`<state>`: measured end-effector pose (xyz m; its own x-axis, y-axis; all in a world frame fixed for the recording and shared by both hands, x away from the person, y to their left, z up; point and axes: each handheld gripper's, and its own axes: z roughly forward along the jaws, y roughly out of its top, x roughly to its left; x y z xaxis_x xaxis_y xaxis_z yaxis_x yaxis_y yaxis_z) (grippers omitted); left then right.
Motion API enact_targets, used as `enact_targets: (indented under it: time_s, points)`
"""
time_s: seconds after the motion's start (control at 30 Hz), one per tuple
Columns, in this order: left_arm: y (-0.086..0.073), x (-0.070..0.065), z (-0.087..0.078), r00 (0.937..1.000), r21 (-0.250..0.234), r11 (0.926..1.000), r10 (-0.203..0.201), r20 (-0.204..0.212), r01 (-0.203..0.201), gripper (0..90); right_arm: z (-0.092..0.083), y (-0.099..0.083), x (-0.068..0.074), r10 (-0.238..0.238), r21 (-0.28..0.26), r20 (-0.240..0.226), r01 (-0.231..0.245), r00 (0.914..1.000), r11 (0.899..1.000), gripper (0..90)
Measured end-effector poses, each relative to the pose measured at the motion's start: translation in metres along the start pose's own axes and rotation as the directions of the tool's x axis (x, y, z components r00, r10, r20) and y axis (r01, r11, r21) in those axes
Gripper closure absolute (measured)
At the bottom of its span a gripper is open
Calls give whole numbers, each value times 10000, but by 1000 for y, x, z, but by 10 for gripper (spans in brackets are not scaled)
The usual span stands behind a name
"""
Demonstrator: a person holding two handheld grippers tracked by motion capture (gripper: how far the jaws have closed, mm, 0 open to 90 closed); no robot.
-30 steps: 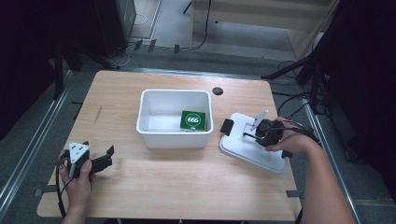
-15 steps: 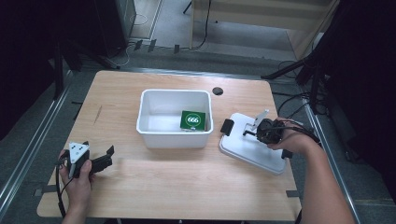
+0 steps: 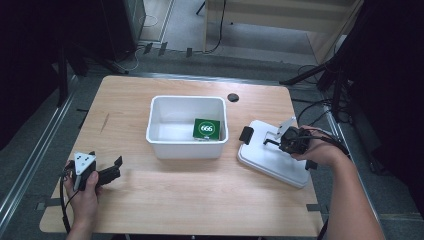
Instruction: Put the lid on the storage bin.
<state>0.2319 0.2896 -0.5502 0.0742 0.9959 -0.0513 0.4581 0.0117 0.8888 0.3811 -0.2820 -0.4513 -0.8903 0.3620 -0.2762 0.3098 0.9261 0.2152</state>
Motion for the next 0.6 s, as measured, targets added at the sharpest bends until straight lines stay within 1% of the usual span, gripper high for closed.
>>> enact_targets:
  time_s: [0.07,0.13,0.23,0.3,0.43,0.5,0.6]
  points:
    - [0,0,0,10000,1,10000,0,-12,0,81,-4,0,-1,-105,-100,57,105,9999,9999,854]
    - [0,0,0,10000,12,10000,1,-3,-1,81,-8,1,-1,-90,-95,101,91,9999,9999,854]
    - [0,0,0,10000,19,10000,-44,7,44,81,-15,2,-2,-285,-168,160,288,9995,9994,854]
    - [0,0,0,10000,22,10000,-10,10,10,81,-20,2,-3,-304,-146,94,305,9995,9994,854]
    - [0,0,0,10000,-7,10000,-1,-7,1,81,-28,3,-4,-493,-178,88,494,9987,9986,854]
    - [0,0,0,10000,-11,10000,-5,-12,5,81,-32,4,-4,-420,-177,67,421,9991,9990,854]
    - [0,0,0,10000,-15,10000,-6,-9,6,81,-39,4,-5,-540,-226,98,542,9985,9983,854]
